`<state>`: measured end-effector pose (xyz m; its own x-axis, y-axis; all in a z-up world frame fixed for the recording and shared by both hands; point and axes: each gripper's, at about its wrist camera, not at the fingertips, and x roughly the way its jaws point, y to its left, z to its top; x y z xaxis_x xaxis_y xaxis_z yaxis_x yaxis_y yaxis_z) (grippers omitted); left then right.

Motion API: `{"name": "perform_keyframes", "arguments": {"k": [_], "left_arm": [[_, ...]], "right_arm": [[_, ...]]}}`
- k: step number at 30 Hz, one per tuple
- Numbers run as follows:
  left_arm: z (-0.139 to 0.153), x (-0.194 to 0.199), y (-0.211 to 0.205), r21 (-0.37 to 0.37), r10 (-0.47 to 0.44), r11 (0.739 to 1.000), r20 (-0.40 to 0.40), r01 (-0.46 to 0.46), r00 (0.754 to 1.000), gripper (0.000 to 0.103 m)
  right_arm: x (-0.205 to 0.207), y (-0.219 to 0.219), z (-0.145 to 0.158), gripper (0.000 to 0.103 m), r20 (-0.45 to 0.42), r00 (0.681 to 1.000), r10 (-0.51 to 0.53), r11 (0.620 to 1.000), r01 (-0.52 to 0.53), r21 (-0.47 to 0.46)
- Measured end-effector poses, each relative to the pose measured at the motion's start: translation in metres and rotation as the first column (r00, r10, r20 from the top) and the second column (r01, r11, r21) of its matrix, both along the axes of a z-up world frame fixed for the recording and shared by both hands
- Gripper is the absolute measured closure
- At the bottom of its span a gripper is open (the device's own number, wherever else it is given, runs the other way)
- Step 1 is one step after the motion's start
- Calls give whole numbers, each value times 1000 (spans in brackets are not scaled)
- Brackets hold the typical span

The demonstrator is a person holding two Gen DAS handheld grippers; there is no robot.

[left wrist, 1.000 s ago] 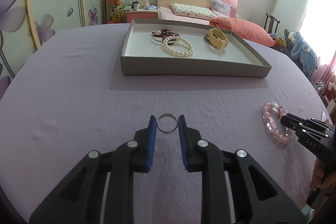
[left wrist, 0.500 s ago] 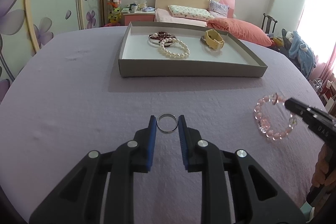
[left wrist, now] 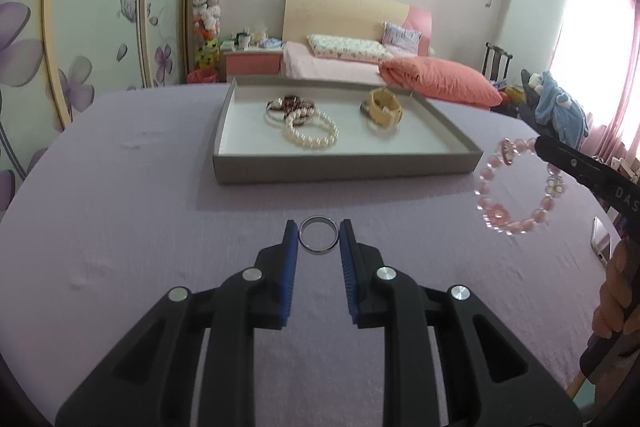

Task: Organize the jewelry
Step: 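Lift the pink bracelet with right tool while left tool lifts the silver ring, then carry the silver ring and pink bracelet over the tray with both tools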

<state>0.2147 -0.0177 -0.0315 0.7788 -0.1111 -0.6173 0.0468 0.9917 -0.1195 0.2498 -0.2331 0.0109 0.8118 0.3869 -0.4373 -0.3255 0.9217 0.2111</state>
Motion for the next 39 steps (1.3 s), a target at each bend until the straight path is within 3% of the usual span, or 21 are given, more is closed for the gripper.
{"name": "perform_keyframes", "arguments": {"k": [8,17,33,39], "left_arm": [[25,5,-1,-2,18,1000,128,-17,992,81],[64,24,-7,39,26,998,309,-40,951,81],[89,90,-14,74,30,995,425,-68,905,81],[84,115,-12,64,35,996,419,-68,907,81]], "right_arm": [[1,11,20,89,99,995,-13,1000,12,19],[16,24,47,89,215,976,-29,999,20,43],[70,44,67,89,312,947,-80,996,67,51],[94,49,54,89,289,951,-110,994,100,51]]}}
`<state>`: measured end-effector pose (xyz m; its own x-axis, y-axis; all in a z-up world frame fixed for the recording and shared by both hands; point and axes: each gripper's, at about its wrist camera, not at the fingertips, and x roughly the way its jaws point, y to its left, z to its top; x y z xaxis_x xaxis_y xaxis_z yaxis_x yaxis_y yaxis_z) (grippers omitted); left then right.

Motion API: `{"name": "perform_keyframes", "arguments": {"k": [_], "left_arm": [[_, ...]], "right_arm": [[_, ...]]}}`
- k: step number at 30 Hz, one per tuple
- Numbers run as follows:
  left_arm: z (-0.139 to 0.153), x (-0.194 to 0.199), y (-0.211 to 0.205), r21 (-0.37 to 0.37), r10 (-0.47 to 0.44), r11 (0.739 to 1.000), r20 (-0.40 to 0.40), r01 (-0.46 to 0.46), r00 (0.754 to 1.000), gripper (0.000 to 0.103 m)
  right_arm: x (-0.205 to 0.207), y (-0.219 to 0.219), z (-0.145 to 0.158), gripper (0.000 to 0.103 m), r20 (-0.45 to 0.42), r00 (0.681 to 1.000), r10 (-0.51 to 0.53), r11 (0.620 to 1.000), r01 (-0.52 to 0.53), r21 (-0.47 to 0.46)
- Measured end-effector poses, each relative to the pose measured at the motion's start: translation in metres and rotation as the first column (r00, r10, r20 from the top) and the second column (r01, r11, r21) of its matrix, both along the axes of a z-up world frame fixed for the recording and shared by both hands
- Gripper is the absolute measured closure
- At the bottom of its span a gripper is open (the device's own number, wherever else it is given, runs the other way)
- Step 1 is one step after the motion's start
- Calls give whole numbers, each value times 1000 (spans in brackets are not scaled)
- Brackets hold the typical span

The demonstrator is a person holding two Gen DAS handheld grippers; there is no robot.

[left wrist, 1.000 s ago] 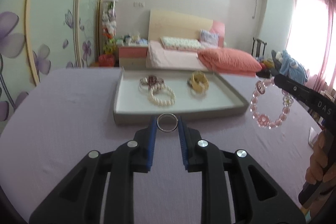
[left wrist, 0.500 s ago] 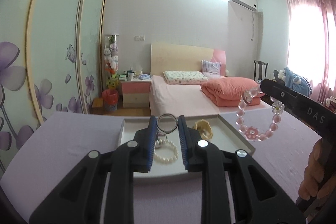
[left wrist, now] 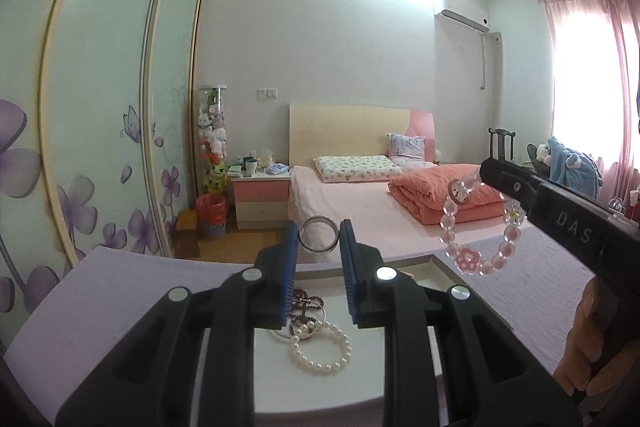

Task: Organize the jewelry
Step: 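Carry the silver ring and pink bracelet over the tray with both tools, then open both tools to drop the ring and pink bracelet into the tray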

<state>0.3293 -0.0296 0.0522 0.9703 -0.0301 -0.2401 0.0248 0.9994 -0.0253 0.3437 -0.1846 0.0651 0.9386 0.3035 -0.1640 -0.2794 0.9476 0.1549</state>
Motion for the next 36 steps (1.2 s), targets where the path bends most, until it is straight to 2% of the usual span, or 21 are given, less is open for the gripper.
{"name": "perform_keyframes", "arguments": {"k": [10,19,28,29,30,31,32,36], "left_arm": [[-25,37,4,-10,5,1000,-62,-5,998,81],[-56,66,6,-38,4,999,-160,-10,987,81],[-73,75,9,-40,1,999,-199,-9,980,81],[-73,77,11,-44,1,999,-204,-10,979,80],[-73,76,10,-48,-1,999,-206,-9,979,72],[-74,76,11,-50,0,999,-207,-11,978,66],[-74,75,12,-50,5,999,-204,-16,979,58],[-74,72,16,-51,16,998,-201,-26,980,57]], "right_arm": [[44,5,-40,89,-118,992,-36,999,33,-30],[69,6,-69,89,-226,974,-31,999,22,-41],[68,5,-72,88,-235,972,-17,999,9,-38],[68,5,-72,81,-237,971,-14,999,6,-34],[68,4,-71,73,-238,971,-12,1000,6,-28],[67,2,-70,58,-231,973,-14,1000,9,-19],[66,0,-69,55,-221,975,-19,1000,16,-15],[65,-3,-66,55,-210,977,-27,1000,25,-11]]}}
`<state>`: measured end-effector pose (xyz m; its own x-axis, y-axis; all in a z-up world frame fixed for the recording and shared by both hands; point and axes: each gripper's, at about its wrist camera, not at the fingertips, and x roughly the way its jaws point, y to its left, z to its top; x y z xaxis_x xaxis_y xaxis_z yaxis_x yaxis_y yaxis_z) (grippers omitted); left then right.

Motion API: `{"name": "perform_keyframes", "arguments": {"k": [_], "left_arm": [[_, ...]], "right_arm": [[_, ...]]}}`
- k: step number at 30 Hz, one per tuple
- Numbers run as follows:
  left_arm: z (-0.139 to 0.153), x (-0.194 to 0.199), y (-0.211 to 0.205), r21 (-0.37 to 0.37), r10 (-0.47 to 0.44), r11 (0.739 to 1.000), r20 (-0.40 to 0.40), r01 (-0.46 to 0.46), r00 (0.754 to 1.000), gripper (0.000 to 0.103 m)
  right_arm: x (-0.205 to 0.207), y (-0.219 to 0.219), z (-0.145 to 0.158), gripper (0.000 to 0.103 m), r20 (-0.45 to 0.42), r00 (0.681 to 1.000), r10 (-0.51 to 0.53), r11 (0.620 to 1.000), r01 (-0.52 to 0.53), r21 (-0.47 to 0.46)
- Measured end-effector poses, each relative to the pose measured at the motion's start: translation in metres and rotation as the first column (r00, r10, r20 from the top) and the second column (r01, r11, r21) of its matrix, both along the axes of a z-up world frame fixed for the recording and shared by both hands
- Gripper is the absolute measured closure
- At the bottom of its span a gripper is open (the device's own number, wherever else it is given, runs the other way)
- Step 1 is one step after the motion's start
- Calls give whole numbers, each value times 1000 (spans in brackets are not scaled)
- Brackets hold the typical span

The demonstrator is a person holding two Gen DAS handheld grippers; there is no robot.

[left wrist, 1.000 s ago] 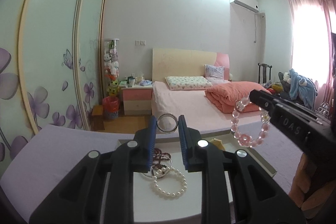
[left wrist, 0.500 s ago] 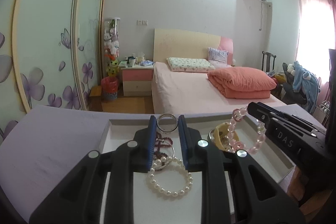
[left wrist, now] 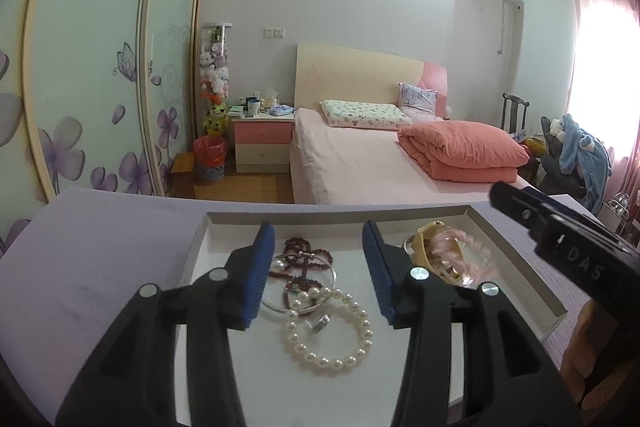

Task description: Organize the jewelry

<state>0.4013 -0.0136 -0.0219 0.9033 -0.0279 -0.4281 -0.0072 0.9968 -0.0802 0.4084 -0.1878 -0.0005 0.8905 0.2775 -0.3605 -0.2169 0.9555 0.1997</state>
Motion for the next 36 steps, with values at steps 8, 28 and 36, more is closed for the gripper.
{"name": "perform_keyframes", "arguments": {"k": [8,28,36], "left_arm": [[6,-6,10,-27,25,999,1,-25,1000,50],[40,-109,35,-75,12,997,53,-8,998,4],[45,-178,41,-83,20,996,75,-13,997,4]], "right_arm": [[-1,-5,2,54,7,1000,-9,1000,9,7],[-91,-5,21,2,118,993,-26,995,36,-88],[-144,-19,20,2,99,995,-22,997,29,-68]]}}
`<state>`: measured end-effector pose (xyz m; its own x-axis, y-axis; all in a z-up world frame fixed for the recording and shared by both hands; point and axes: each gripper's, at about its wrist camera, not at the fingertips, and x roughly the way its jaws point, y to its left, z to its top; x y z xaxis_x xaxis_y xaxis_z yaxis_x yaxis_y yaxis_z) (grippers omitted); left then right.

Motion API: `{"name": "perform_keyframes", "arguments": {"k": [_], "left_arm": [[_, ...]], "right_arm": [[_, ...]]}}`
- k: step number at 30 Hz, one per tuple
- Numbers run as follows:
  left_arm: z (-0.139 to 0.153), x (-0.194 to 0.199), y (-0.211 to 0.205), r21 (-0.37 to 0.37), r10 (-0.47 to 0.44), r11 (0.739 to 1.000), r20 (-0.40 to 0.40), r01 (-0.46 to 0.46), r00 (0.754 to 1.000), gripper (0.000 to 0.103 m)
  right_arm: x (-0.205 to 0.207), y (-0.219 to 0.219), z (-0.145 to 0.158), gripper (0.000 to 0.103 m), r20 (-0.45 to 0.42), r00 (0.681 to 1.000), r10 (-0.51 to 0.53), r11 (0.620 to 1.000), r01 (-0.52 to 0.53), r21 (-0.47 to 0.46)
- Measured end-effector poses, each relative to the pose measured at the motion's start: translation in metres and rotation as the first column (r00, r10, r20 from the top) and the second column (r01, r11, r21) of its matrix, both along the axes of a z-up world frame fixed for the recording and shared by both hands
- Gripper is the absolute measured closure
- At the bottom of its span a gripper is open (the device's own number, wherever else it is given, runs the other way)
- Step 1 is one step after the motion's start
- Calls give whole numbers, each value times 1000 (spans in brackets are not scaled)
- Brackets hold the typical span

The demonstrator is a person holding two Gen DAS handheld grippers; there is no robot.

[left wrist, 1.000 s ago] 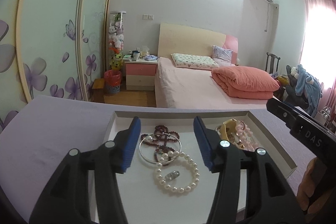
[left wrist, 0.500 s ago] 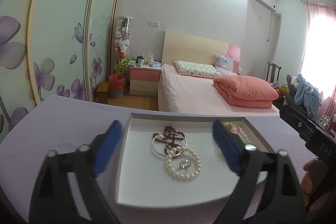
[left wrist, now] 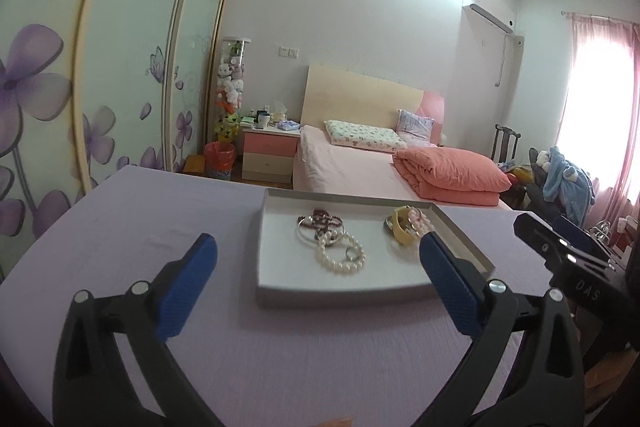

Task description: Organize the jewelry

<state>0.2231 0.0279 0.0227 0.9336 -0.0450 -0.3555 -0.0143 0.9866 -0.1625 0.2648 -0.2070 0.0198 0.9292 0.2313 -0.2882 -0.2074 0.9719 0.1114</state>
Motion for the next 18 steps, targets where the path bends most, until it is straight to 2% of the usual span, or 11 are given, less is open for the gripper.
{"name": "perform_keyframes", "arguments": {"k": [10,18], "left_arm": [[3,-93,-12,73,11,997,84,-17,996,4],[-16,-137,-17,53,33,998,53,-36,998,4]], "right_arm": [[-68,-14,-7,2,12,999,-42,999,42,-22],[-112,-13,-25,2,69,996,-59,993,66,-99]]}}
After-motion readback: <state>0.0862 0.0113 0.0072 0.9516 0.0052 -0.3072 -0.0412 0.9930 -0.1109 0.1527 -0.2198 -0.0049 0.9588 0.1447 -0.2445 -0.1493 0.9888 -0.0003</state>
